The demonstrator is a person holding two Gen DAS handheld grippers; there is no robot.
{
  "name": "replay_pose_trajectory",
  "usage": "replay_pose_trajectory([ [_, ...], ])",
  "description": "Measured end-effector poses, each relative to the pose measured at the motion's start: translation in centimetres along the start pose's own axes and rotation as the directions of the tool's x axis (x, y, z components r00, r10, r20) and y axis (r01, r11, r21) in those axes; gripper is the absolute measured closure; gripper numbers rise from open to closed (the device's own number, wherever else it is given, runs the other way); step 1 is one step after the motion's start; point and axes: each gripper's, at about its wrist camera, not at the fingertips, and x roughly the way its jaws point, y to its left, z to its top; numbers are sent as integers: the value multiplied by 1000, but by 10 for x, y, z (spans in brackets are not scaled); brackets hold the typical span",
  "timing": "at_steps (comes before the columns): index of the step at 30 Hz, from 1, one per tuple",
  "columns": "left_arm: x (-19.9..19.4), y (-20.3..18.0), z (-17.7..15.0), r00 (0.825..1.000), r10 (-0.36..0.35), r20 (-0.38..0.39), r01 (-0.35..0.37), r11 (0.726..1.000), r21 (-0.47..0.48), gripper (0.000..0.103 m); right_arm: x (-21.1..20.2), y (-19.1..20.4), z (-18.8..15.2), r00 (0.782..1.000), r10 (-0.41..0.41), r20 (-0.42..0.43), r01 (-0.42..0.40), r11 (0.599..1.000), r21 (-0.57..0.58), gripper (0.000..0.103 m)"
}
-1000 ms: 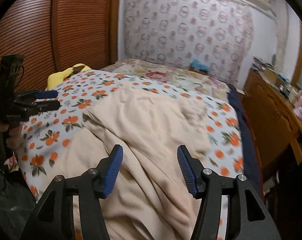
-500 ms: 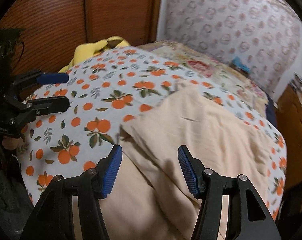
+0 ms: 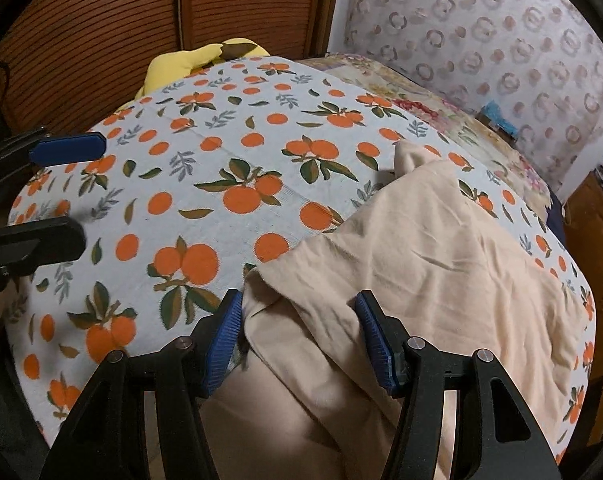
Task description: Fold small clothes
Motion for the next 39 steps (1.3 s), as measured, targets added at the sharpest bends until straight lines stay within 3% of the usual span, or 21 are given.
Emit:
replay_pose_trajectory([
  [2,0,-1,0,1000,-1,0,1,1000,4,22,-2,1,-1,1000,13,14,-14,1000,14,44],
  [4,0,-3,-1,1000,-1,-1,1,1000,5,22,-5,-3,0,999,25,38,-26,999,33,68],
  [7,0,-3,0,1000,-4,-3,4,1000,5,22,-18,-13,-2,995,24,92,-29,998,59,93],
  [10,1,-5,-1,1000,-6,-6,6,1000,11,22,-35,-26,-2,988,7,154,-22,995,97,95],
  [16,1,-7,-1,1000,-11,-8,11,1000,19,22,-66,-66,-3,975,-73,210,38,986,165,95],
  [21,2,-10,-2,1000,-14,-13,14,1000,20,22,-72,-117,0,961,-216,175,178,961,214,96],
  [25,4,-11,-3,1000,-16,-19,16,1000,25,22,-57,-162,2,930,-355,96,316,905,284,96],
  [27,5,-11,-3,1000,-17,-23,17,1000,25,22,-43,-182,2,894,-447,15,421,852,313,96],
  [28,6,-11,-2,1000,-17,-24,17,1000,25,22,-35,-191,0,888,-459,-27,441,835,328,93],
  [30,8,-12,-3,999,-18,-29,19,999,29,22,-26,-202,-6,890,-448,-82,447,823,351,82],
  [31,8,-13,-4,999,-18,-30,19,999,33,22,-27,-201,-9,888,-452,-80,449,819,358,81],
  [36,11,-20,-5,999,-28,-39,30,999,42,22,-47,-172,-35,928,-371,-12,346,852,393,80],
  [38,12,-23,-5,999,-35,-40,37,998,46,22,-55,-165,-47,940,-340,14,308,869,387,75],
  [39,12,-25,-5,998,-39,-42,41,998,48,22,-58,-157,-53,948,-316,30,280,879,385,64],
])
